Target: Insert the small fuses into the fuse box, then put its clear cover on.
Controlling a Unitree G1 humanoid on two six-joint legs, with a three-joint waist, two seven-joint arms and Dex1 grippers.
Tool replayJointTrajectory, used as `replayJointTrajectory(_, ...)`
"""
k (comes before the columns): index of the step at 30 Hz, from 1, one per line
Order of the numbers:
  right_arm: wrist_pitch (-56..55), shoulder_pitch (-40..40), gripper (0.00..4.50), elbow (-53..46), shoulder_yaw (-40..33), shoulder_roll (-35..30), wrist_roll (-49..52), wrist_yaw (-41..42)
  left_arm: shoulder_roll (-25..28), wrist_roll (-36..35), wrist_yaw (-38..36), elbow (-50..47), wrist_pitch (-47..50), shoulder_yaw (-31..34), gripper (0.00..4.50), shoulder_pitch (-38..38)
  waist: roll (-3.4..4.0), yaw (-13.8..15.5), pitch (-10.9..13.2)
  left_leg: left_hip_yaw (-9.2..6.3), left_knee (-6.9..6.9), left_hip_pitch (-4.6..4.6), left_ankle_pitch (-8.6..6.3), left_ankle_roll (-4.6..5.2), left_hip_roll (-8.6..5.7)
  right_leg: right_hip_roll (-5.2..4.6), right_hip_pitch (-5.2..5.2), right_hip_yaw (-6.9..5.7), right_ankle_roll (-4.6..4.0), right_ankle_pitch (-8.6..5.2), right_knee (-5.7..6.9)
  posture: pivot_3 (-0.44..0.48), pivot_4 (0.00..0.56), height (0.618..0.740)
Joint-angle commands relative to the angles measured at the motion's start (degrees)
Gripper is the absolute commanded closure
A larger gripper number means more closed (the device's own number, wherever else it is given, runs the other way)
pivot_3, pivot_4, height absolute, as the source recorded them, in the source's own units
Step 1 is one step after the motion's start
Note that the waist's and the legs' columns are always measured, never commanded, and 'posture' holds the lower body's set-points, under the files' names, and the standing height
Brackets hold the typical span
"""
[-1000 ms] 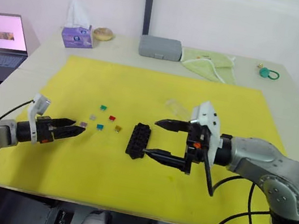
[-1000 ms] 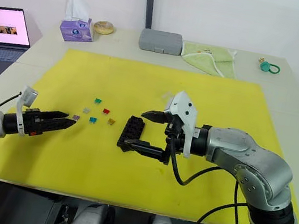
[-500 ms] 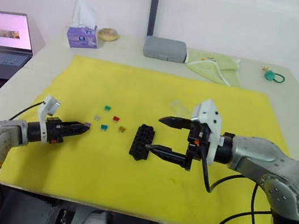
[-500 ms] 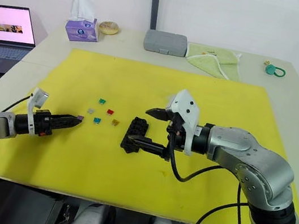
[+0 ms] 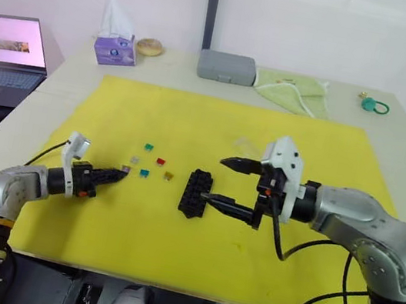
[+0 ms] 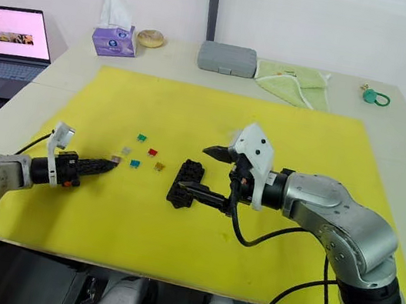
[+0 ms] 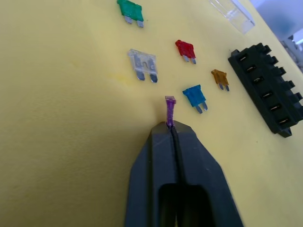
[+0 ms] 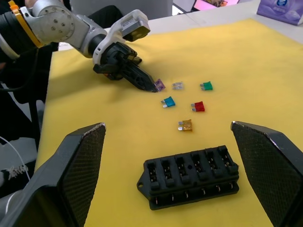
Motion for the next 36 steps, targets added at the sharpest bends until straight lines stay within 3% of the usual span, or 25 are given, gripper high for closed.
replayJointTrajectory(1,-1.44,0.52,0.00,-0.68,-0.86,-0.70,-0.75,0.47,-0.71,-0.23,-0.96,0.22,0.81,-2.19,4.48,0.49,0.00,-0.02,0.00,0.00,0.00,0.00,0.00,0.00,0.00,0.00,0.00,0.00,0.01,0.01,0.00,0.000,0.150,0.737)
replayJointTrajectory(7,-0.34,0.47,0.00,0.41,-2.07,-1.20,-0.10,0.42,2.07,-1.98,-2.63,-0.32,1.30,0.85,4.48,-0.09,0.00,-0.18,0.00,-0.02,0.00,0.00,0.00,0.00,0.03,0.00,-0.01,-0.05,0.03,0.02,0.00,0.000,0.150,0.737)
replayJointTrajectory(12,4.34,-5.31,0.00,4.75,-7.47,-1.08,5.93,-1.11,7.19,-8.17,-5.82,-4.27,6.22,5.24,4.48,-3.70,-0.08,-0.85,0.05,-0.03,0.00,-0.01,0.00,0.00,0.13,0.04,-0.07,-0.10,0.05,0.03,0.02,0.000,0.150,0.737)
replayJointTrajectory(16,7.80,-11.19,0.00,11.27,-11.66,2.09,12.11,-3.97,9.51,-10.79,-8.82,-7.29,8.43,3.47,4.48,-7.98,-0.08,-1.43,0.05,-0.09,-0.01,-0.02,0.00,0.00,0.15,0.04,-0.06,-0.17,0.06,0.03,0.02,0.000,0.150,0.737)
replayJointTrajectory(22,10.99,-24.81,0.00,23.24,-13.67,6.91,17.62,-8.02,5.70,-16.45,-9.23,-11.87,11.91,0.37,4.48,-19.82,-0.07,-1.51,0.06,-0.07,-0.01,-0.02,0.00,0.00,0.15,0.07,-0.08,-0.16,0.08,0.04,0.07,0.000,0.150,0.737)
replayJointTrajectory(27,12.38,-28.16,0.00,23.80,-13.46,10.08,21.61,-8.39,1.96,-17.94,-8.94,-13.62,11.86,-2.31,4.48,-26.58,-0.07,-1.51,0.06,-0.08,-0.06,-0.04,0.00,0.00,0.15,0.15,-0.09,-0.15,0.13,0.07,0.04,0.000,0.150,0.737)
replayJointTrajectory(30,11.55,-26.44,0.92,20.49,-11.33,10.43,20.55,-7.94,0.99,-17.08,-10.00,-13.34,10.32,-4.14,4.50,-29.69,-0.06,-1.52,0.06,-0.08,-0.05,-0.10,0.00,0.00,0.15,0.29,-0.16,-0.08,0.14,0.08,0.03,0.000,0.150,0.737)
replayJointTrajectory(34,11.63,-25.53,2.86,19.11,-11.18,11.53,22.06,-9.35,0.50,-15.89,-11.48,-11.75,8.32,-6.01,4.50,-33.08,-0.06,-1.69,0.06,-0.10,-0.05,-0.10,0.00,0.00,0.17,0.41,-0.17,-0.05,0.14,0.08,0.06,0.000,0.150,0.737)
replayJointTrajectory(36,10.88,-24.92,2.86,17.78,-9.74,11.37,20.10,-9.52,0.43,-15.26,-12.43,-11.04,7.32,-6.94,4.50,-34.05,-0.06,-1.75,0.07,-0.09,-0.05,-0.10,0.00,0.00,0.18,0.44,-0.21,-0.01,0.14,0.08,0.09,0.000,0.150,0.737)
